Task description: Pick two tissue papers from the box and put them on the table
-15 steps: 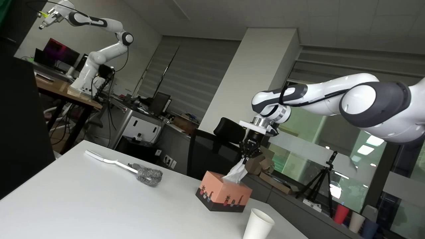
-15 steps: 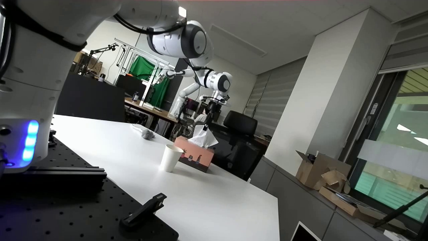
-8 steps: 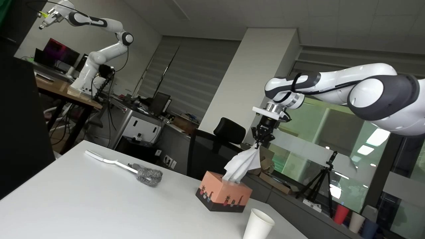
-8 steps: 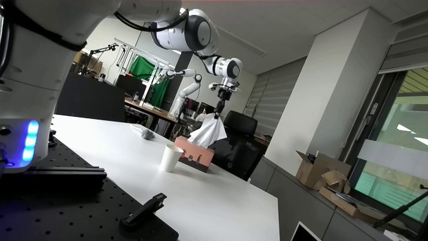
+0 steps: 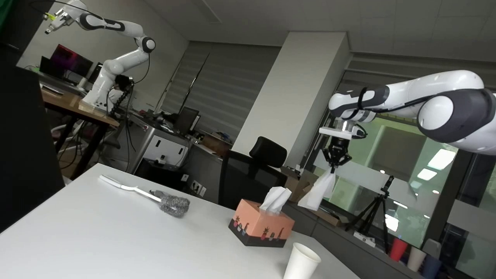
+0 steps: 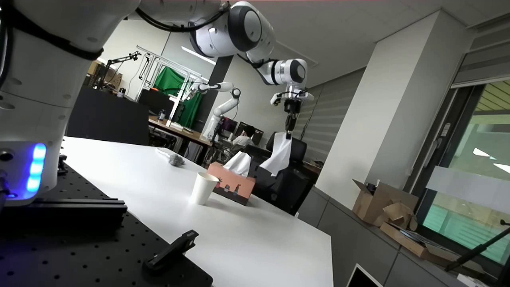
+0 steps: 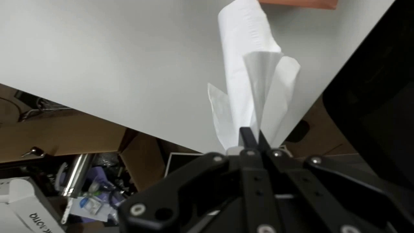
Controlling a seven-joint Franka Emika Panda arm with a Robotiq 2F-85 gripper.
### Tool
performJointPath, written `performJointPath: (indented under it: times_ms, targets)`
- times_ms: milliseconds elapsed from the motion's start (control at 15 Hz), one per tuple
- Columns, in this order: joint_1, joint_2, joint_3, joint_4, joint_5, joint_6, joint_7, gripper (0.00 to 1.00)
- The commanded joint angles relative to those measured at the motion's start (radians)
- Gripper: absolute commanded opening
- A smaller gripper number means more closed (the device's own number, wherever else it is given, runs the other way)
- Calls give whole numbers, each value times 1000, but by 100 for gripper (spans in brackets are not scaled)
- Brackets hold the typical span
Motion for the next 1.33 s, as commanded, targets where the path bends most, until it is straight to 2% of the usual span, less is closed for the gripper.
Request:
performJointPath:
  times_ms: [0, 400, 467, 667, 800, 867, 933, 1133, 1200, 1267]
  targets:
    - [-58, 70, -25, 27, -16, -106, -33, 0]
    - [-97, 280, -98, 47, -127, -211, -61, 0]
    - [-112, 328, -81, 87, -170, -250, -61, 0]
    - [-91, 419, -105, 109, -261, -329, -73, 0]
    - [-92, 462, -86, 161, -272, -315, -63, 0]
    - [-102, 471, -61, 192, -242, -301, -44, 26]
    - [-114, 474, -31, 224, -198, -296, -10, 27]
    - [-114, 457, 32, 283, -120, -326, 33, 46]
    - [-95, 386, 40, 176, -90, -262, 57, 54]
    - [-92, 377, 55, 190, -66, -239, 71, 60]
